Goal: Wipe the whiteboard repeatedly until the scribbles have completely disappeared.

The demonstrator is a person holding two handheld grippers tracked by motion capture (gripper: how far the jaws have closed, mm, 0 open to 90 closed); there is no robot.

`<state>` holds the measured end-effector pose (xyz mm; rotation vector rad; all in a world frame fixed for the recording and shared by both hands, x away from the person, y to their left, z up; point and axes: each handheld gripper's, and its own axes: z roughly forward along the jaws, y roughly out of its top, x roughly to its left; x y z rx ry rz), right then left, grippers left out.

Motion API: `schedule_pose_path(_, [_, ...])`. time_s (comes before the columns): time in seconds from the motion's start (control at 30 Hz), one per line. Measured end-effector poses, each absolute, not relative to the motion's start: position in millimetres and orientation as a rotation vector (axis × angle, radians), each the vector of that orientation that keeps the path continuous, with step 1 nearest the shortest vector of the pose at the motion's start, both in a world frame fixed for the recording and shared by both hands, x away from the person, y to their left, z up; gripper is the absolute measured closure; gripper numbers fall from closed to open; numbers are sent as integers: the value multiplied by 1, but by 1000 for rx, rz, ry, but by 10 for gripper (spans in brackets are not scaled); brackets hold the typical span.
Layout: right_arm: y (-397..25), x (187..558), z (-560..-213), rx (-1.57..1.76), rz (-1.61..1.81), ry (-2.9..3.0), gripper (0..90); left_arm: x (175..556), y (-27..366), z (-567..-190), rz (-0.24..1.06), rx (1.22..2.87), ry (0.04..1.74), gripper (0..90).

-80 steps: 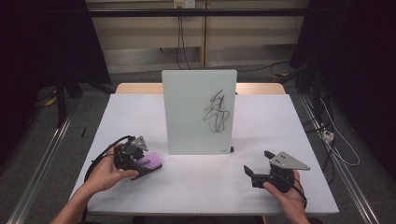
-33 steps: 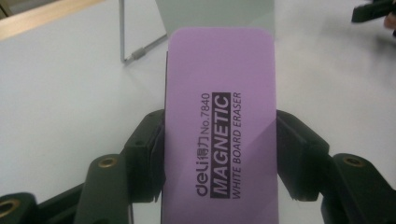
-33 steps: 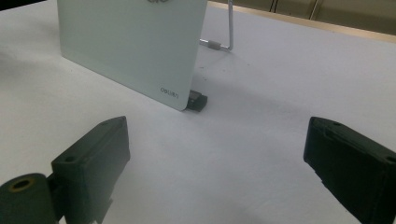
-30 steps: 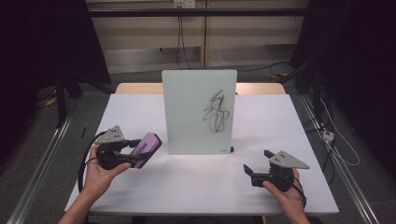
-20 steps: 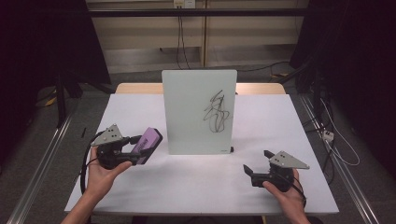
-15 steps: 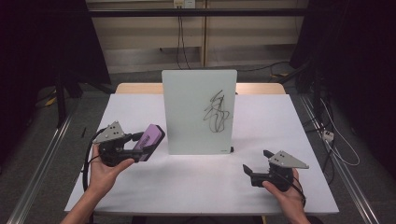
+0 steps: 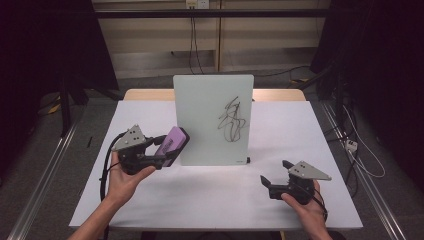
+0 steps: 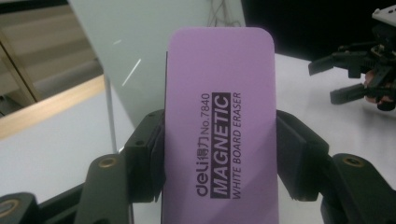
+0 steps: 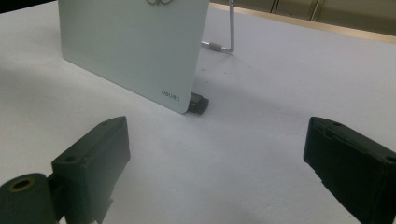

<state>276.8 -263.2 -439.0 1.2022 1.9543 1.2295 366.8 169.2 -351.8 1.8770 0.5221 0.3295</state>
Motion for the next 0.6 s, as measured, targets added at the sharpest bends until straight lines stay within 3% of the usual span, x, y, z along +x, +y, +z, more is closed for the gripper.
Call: schedule_pose_path(0.6, [-265, 275, -439, 1194, 1249, 1968, 70, 375, 130, -330, 393, 1861, 457, 410])
